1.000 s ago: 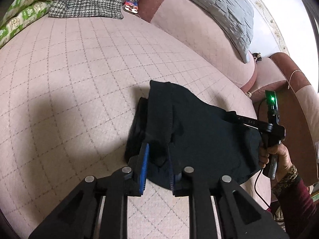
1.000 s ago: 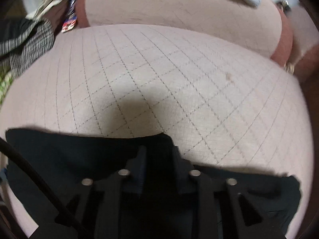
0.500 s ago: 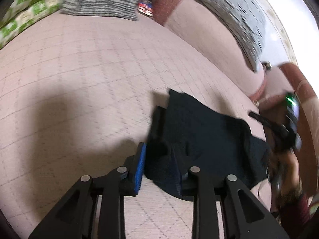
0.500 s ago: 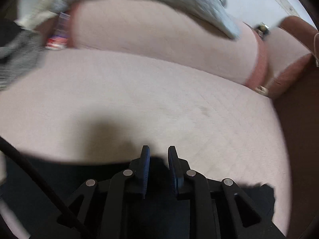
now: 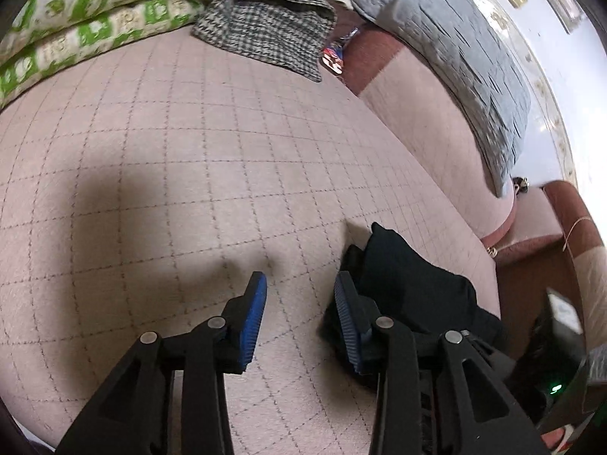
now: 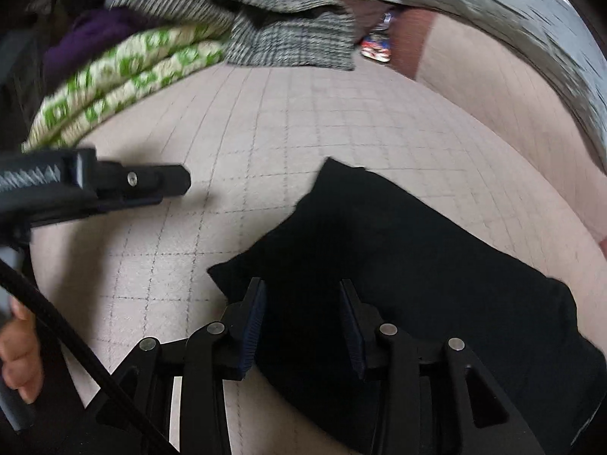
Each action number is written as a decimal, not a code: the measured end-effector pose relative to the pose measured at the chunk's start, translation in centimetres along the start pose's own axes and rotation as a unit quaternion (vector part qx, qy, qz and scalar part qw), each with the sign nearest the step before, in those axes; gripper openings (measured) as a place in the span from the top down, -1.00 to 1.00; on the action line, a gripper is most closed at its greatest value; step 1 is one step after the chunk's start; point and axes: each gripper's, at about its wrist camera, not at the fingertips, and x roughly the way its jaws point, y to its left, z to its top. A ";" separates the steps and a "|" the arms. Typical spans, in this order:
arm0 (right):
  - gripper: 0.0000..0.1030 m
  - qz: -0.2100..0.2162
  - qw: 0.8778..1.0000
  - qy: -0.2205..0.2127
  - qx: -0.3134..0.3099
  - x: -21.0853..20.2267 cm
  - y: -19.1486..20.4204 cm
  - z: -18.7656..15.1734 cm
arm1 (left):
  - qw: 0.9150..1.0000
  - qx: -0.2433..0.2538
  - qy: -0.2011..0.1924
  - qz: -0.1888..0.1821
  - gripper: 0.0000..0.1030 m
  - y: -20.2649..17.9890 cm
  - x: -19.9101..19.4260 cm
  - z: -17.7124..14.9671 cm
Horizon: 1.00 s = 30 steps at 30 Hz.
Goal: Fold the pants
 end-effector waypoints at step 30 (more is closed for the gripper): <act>0.61 -0.036 0.914 0.024 0.403 -11.4 -24.7 -18.9 | 0.962 0.263 0.048 0.055 -0.11 -11.2 6.3 -6.1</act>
